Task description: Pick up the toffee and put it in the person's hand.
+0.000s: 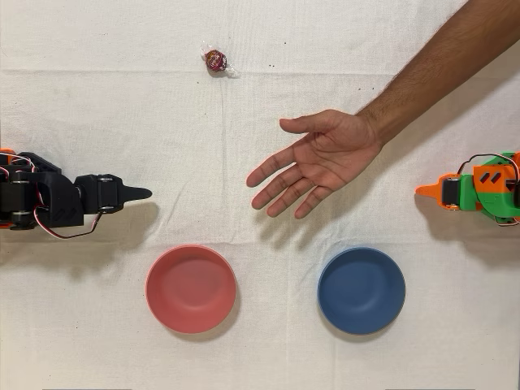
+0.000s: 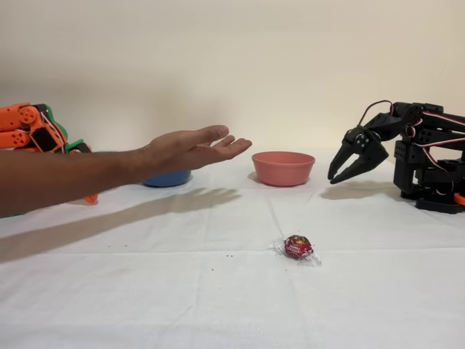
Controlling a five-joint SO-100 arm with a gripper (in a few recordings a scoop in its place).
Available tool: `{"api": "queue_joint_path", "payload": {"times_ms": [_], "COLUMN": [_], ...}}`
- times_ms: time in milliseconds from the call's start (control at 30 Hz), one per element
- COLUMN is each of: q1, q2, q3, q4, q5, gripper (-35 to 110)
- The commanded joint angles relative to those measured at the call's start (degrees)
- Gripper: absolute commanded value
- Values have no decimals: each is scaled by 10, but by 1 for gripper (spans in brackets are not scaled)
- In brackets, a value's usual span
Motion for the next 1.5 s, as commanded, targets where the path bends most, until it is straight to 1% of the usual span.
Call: {"api": "queue_joint_path", "payload": {"times_ms": [0,200,333,600,900,1100,1467], "q1": [13,11,7,-53,-111,-167,-244], "q2": [-43,-185,-257,-369,-544,-654,-859], "q3": [-24,-125,-204,-366,-507,-594,-758], "q4": [-36,-105,-122,-98,-87,-92,-64], "q5": [3,13,11,11,29,21,36], "gripper": [0,0,0,0,0,0,2]}}
